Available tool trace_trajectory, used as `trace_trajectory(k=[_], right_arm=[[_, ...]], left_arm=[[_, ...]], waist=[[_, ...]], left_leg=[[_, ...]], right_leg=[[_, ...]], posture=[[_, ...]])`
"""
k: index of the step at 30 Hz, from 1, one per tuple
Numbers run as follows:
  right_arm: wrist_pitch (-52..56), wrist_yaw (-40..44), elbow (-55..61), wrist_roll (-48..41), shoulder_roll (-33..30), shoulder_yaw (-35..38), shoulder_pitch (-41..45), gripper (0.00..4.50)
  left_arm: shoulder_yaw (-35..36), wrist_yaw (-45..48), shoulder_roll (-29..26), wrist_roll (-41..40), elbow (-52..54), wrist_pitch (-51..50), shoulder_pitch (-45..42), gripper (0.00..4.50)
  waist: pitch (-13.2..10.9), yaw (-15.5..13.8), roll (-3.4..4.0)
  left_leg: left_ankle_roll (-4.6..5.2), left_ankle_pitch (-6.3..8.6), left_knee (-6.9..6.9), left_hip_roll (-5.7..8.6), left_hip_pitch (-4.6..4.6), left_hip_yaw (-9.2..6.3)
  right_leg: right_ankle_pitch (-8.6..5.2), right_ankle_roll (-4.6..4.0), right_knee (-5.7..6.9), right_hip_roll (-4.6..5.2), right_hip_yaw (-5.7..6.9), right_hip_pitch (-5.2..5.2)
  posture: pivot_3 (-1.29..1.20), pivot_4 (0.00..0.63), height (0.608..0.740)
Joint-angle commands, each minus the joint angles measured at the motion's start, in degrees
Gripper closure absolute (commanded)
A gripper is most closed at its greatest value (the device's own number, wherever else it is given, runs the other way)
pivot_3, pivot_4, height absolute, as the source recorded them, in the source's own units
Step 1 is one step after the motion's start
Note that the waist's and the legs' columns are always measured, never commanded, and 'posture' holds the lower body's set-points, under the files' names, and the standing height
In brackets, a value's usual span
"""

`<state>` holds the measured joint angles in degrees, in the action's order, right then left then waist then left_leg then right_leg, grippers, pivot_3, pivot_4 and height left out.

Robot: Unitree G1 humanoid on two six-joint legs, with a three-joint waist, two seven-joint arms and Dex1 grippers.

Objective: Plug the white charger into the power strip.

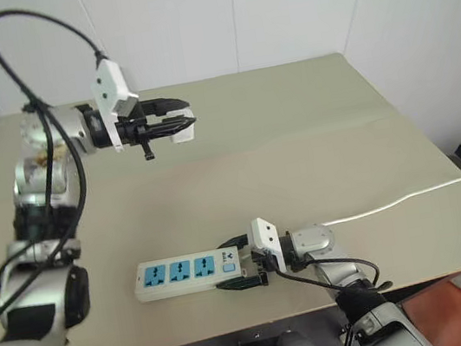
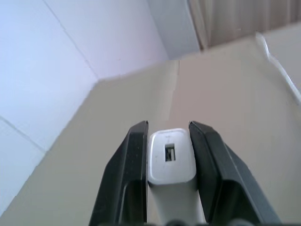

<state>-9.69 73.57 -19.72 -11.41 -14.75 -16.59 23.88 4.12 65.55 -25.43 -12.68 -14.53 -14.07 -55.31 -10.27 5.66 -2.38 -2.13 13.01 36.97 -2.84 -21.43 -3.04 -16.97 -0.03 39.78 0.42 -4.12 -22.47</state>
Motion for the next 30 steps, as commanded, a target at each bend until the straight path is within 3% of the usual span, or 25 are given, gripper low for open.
trace_trajectory(k=[1,4,8,10,16,30], right_arm=[[-0.87,0.81,-0.85,0.17,0.17,-0.99,0.12,1.06],[-1.12,1.24,-1.35,0.13,0.13,-1.15,0.46,1.06],[-1.54,1.59,-2.01,0.22,0.36,-1.29,0.91,1.06],[-1.72,1.63,-2.3,0.24,0.48,-1.36,1.07,1.06],[-1.9,1.99,-2.99,0.16,0.59,-1.52,1.4,1.06],[-1.97,1.73,-2.68,0.26,0.63,-1.65,1.07,1.06]], left_arm=[[3.78,-5.31,1.32,-9.54,14.79,-9.41,5.56,3.46],[4.45,-5.46,1.11,-17.54,22.7,-16.31,11.53,3.46],[3.69,-5.07,-0.77,-22.3,27.47,-20.73,17.81,3.46],[1.97,-3.06,-3.08,-22.34,28.81,-20.82,21.21,3.46],[-4.92,7.19,-9.73,-16.28,27.76,-8.26,28.08,3.46],[-7.24,6.53,-9.52,-17.09,30.76,-7.2,32.53,3.46]], waist=[[0.0,-0.17,0.0],[0.0,-0.34,-0.01],[0.0,-0.35,0.0],[0.0,-0.16,0.0],[0.0,-0.41,0.0],[0.0,-0.36,0.0]], left_leg=[[0.0,0.0,0.01,-0.01,-0.03,-0.04],[-0.02,-0.01,0.13,0.05,-0.08,-0.09],[-0.03,0.0,0.12,0.08,0.11,-0.09],[-0.04,0.0,0.04,0.07,0.21,-0.03],[-0.07,-0.01,0.01,0.08,0.22,-0.03],[-0.06,-0.01,-0.04,0.06,0.21,-0.01]], right_leg=[[0.0,0.0,0.0,0.0,0.03,0.0],[0.01,0.0,0.02,0.04,0.09,0.02],[0.0,0.01,-0.05,0.05,0.09,0.21],[-0.01,0.01,-0.05,0.03,0.03,0.24],[0.0,0.0,-0.11,0.01,0.04,0.24],[-0.02,0.03,-0.22,-0.01,0.03,0.24]], posture=[[0.0,0.15,0.74],[0.0,0.15,0.74],[0.0,0.15,0.74],[0.0,0.15,0.74],[0.0,0.15,0.74],[0.0,0.15,0.74]])
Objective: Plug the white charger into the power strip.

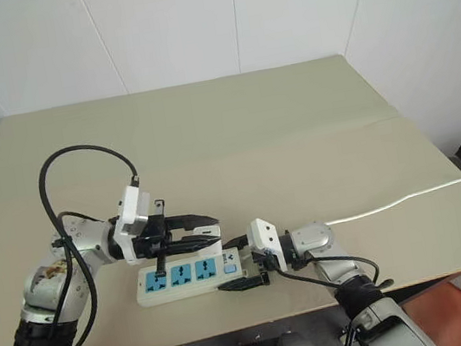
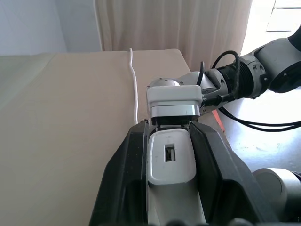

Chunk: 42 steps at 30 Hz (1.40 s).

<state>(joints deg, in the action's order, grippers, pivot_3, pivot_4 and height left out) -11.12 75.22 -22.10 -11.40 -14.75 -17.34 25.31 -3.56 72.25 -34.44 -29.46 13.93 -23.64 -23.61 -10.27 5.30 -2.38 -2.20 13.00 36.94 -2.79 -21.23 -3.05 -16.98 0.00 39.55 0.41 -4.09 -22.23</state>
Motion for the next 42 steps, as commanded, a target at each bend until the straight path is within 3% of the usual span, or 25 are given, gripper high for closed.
trace_trajectory(k=[1,17,26,42], right_arm=[[-0.45,0.07,-0.22,0.21,0.62,-0.9,-0.42,1.06],[-3.31,-0.65,-4.71,1.86,1.46,-1.37,0.9,1.06],[-4.02,-0.64,-7.38,2.57,1.87,-1.26,2.27,1.06],[-3.22,0.6,-8.14,2.52,1.1,-1.26,3.07,1.06]], left_arm=[[0.42,-0.06,-0.54,0.27,2.1,3.47,1.54,3.46],[0.68,-0.92,0.55,1.0,1.05,9.1,5.12,3.46],[-0.75,-0.35,2.09,5.12,-3.75,18.92,6.71,3.46],[-1.45,1.53,0.8,5.82,-7.35,22.16,8.26,3.46]], waist=[[0.0,0.04,0.0],[0.0,0.18,0.0],[0.01,0.22,-0.01],[0.02,0.15,-0.01]], left_leg=[[0.0,0.0,0.0,0.0,0.0,0.0],[0.0,0.0,-0.06,-0.02,0.02,0.02],[0.0,0.0,-0.07,-0.04,0.12,0.03],[0.0,0.0,-0.08,-0.05,0.11,0.03]], right_leg=[[-0.01,0.01,-0.01,0.0,0.0,0.0],[-0.06,0.1,-0.1,0.0,-0.02,0.01],[-0.06,0.11,-0.1,-0.05,-0.05,0.08],[-0.1,0.19,-0.17,-0.04,-0.05,0.1]], posture=[[0.0,0.15,0.74],[0.0,0.15,0.74],[0.0,0.15,0.74],[0.0,0.15,0.74]])
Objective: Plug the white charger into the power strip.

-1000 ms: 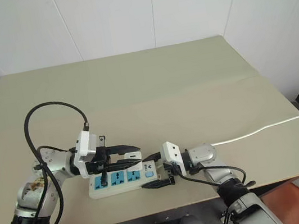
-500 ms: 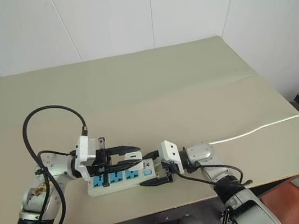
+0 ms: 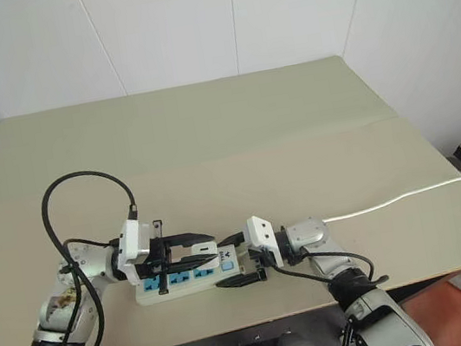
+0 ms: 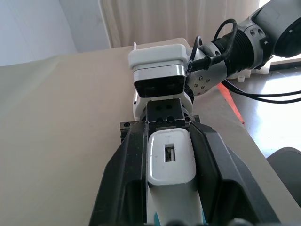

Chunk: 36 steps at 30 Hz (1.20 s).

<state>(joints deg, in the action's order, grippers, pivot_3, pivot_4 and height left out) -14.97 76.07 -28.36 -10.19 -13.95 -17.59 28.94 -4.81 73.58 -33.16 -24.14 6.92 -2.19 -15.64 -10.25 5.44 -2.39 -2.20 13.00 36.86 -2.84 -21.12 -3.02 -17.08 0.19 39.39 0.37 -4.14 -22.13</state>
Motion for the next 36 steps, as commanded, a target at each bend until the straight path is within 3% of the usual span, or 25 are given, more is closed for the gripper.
trace_trajectory(k=[1,17,36], right_arm=[[0.65,-0.28,-1.85,1.31,0.3,-1.01,-0.6,1.06],[2.0,-2.06,-0.49,1.09,0.61,-0.54,-1.53,1.06],[2.03,-2.66,-0.02,1.32,0.42,-0.68,-2.05,1.06]], left_arm=[[-0.09,0.15,-0.48,0.33,-0.37,0.76,0.17,3.46],[3.57,-4.14,0.15,-3.27,-0.73,-2.45,-8.95,3.46],[3.17,-1.65,-1.53,-6.25,2.38,-6.93,-6.11,3.46]], waist=[[0.0,0.0,0.0],[0.0,0.07,0.0],[0.0,0.01,0.0]], left_leg=[[0.0,0.0,0.0,0.0,0.0,0.0],[0.0,0.0,-0.02,-0.01,-0.02,-0.03],[0.0,0.0,-0.07,-0.01,-0.04,-0.01]], right_leg=[[0.0,0.0,0.0,0.0,0.0,0.0],[-0.03,0.07,-0.03,-0.02,0.02,0.0],[-0.04,0.09,-0.12,-0.01,0.02,-0.01]], posture=[[0.0,0.15,0.74],[0.0,0.15,0.74],[0.0,0.15,0.74]])
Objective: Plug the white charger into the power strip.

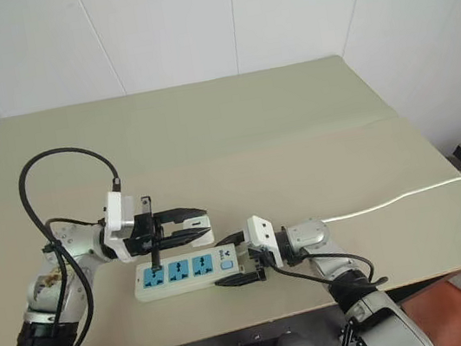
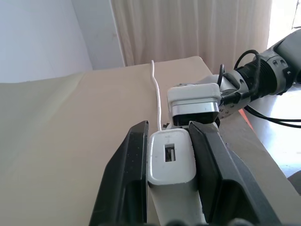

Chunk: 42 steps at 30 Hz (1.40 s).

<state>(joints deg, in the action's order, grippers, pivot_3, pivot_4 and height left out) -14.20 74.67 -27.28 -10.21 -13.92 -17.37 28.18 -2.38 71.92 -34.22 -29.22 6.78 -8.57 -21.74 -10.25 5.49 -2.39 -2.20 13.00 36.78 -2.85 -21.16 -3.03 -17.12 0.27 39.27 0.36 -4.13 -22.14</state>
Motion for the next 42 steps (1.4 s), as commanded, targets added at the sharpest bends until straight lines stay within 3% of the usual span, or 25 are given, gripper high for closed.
trace_trajectory(k=[1,13,42], right_arm=[[1.29,-1.26,-1.03,1.34,0.37,-0.93,-1.32,1.06],[1.45,-1.28,-0.79,1.4,0.39,-1.1,-1.38,1.06],[1.32,-1.41,-1.46,1.47,0.32,-0.89,-0.81,1.06]], left_arm=[[0.73,0.04,-0.56,-1.41,2.85,-1.02,0.13,3.46],[-0.18,3.71,-3.03,-1.11,4.05,-2.48,3.75,3.46],[-2.55,4.36,0.04,3.98,-1.01,6.29,5.65,3.46]], waist=[[0.0,-0.03,0.0],[0.0,0.02,0.01],[0.0,-0.04,0.01]], left_leg=[[0.0,0.0,0.0,0.0,0.0,0.0],[0.0,0.0,-0.05,0.0,0.0,0.0],[0.0,0.0,-0.09,0.0,0.0,0.02]], right_leg=[[0.0,0.0,0.0,0.0,0.0,0.0],[0.0,0.01,-0.07,0.0,0.0,0.0],[0.0,0.0,-0.12,0.01,-0.02,0.0]], posture=[[0.0,0.15,0.74],[0.0,0.15,0.74],[0.0,0.15,0.74]])
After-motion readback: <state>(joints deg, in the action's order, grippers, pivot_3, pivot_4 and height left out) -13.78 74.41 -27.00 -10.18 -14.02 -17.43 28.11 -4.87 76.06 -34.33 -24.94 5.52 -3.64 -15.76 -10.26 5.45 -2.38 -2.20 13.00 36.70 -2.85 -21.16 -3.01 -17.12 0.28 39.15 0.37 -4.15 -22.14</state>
